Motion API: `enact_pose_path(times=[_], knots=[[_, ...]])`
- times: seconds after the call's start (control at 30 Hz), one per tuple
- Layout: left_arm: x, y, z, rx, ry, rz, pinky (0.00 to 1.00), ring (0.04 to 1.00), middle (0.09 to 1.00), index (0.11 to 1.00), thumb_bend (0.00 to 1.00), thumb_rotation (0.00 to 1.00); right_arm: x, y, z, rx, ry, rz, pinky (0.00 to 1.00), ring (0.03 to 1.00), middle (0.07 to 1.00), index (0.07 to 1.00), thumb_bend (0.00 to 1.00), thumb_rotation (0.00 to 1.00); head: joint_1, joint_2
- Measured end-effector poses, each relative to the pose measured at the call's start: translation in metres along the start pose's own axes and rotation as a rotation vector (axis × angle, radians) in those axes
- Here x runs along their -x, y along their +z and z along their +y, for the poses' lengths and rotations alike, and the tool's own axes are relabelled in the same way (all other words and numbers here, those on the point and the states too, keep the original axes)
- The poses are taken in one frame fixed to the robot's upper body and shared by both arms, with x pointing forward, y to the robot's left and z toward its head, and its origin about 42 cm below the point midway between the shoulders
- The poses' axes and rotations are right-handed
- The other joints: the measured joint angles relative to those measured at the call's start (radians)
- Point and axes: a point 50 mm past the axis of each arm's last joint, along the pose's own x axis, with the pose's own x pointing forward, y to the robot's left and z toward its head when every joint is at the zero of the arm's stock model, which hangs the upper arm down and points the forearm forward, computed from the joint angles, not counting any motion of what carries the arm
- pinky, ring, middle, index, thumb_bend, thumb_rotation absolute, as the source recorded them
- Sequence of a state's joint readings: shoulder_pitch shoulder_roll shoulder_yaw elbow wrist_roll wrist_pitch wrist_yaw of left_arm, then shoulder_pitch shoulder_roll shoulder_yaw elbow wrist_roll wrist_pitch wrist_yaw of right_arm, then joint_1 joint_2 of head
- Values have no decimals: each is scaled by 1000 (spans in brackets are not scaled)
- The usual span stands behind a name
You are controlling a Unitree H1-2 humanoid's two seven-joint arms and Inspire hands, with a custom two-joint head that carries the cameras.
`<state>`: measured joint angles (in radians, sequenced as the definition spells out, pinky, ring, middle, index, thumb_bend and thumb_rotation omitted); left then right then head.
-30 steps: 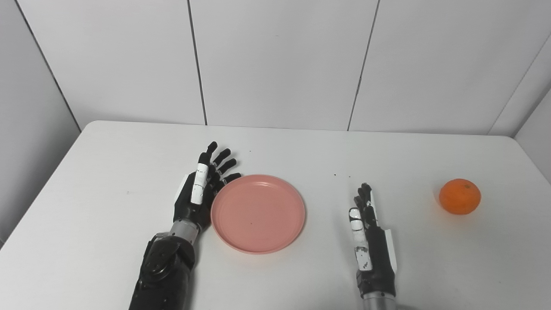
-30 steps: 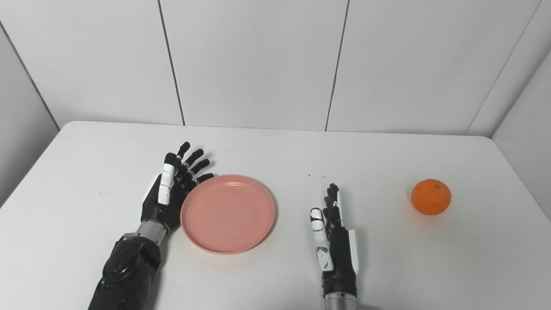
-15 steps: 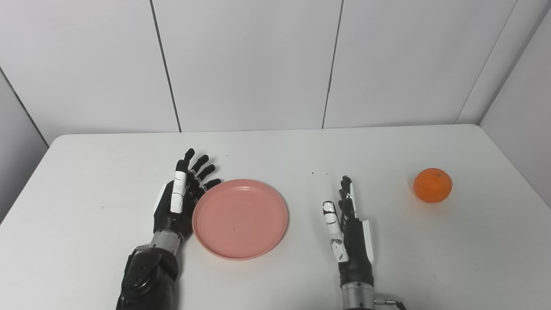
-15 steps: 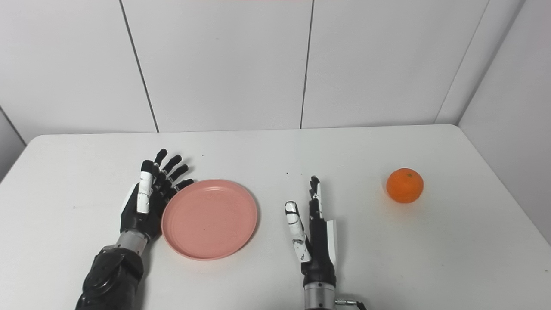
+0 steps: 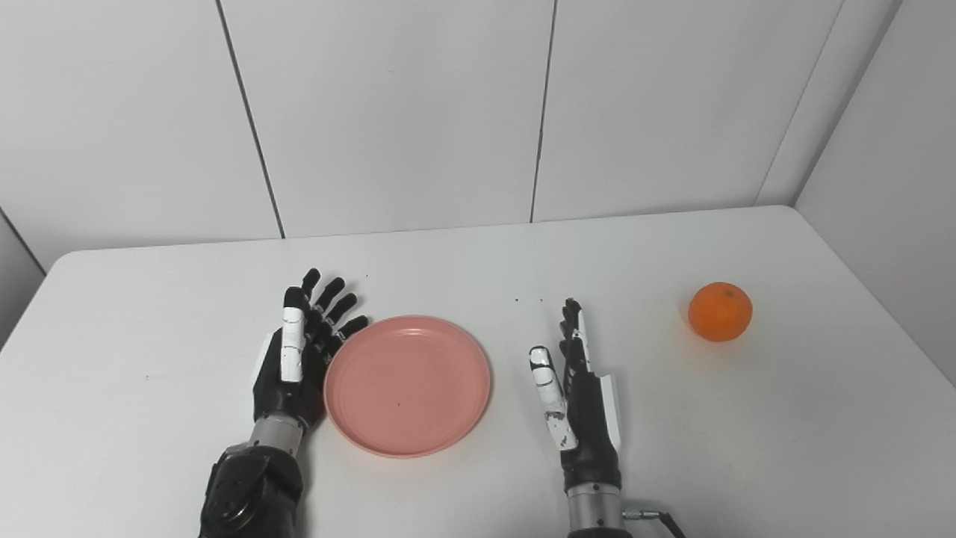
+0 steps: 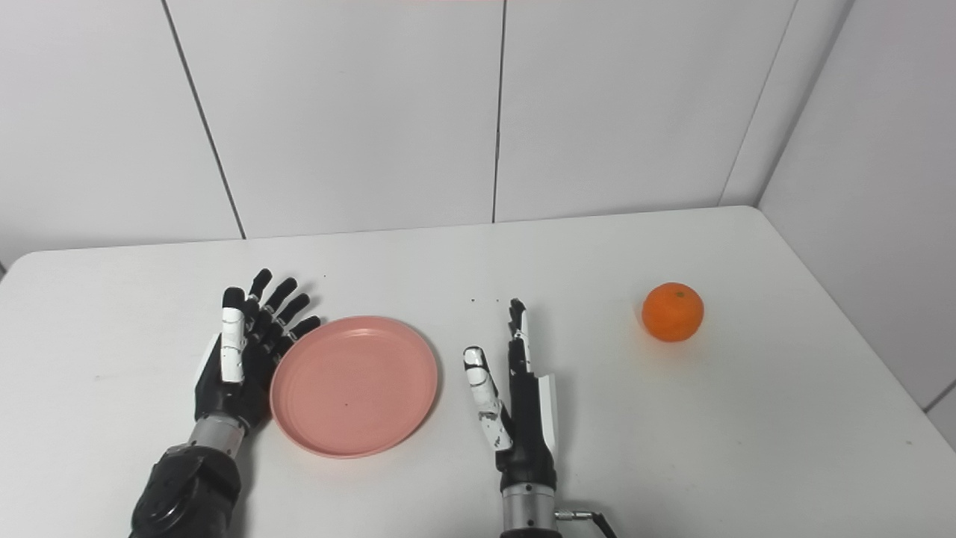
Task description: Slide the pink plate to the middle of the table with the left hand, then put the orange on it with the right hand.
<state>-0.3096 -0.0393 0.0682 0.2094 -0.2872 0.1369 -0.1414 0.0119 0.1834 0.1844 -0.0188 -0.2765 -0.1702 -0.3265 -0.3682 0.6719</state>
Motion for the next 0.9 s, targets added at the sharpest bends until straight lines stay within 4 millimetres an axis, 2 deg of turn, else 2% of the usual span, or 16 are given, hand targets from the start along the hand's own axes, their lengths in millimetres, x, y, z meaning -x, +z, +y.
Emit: enact_pose_path(times=[0.13,0.23,0.33,0.47,0.63,0.7,0.73,0.8,0.9], knots=[[0,-1,-2,2,-3,2,756,903,943,1000,855,876,0,0,0,-6,-4,1,1000,1000,1000,1000,708,925,-11,0],[0,-2,-2,2,-6,5,777,903,948,1000,858,878,-1,1,0,0,-10,-3,1000,1000,1000,1000,730,984,-26,-14],[-1,-3,-2,-2,-13,10,775,901,951,1000,864,875,-1,1,-1,20,-23,-12,1000,1000,1000,1000,721,997,-25,-15],[-2,-2,-2,-2,-18,11,746,894,942,1000,874,862,-4,5,-8,35,-60,-24,1000,1000,986,974,729,1000,-23,-15],[-2,-1,0,-8,-25,11,735,903,948,1000,869,863,-12,31,-22,30,-113,-69,980,976,950,940,749,974,-25,-17],[-2,-1,2,-12,-26,12,742,905,949,1000,870,866,-17,42,-25,23,-116,-98,879,917,909,915,722,927,-35,-21],[-3,-1,2,-13,-28,11,757,908,952,1000,872,865,-21,48,-28,20,-108,-115,795,861,864,849,729,916,-40,-21],[-4,-2,3,-14,-33,10,761,909,953,1000,874,864,-28,59,-35,52,-76,-160,778,849,855,833,734,914,-43,-23],[-5,-3,3,-14,-39,6,774,916,957,1000,854,871,-40,72,-50,99,-61,-224,711,783,798,794,769,839,-49,-25]])
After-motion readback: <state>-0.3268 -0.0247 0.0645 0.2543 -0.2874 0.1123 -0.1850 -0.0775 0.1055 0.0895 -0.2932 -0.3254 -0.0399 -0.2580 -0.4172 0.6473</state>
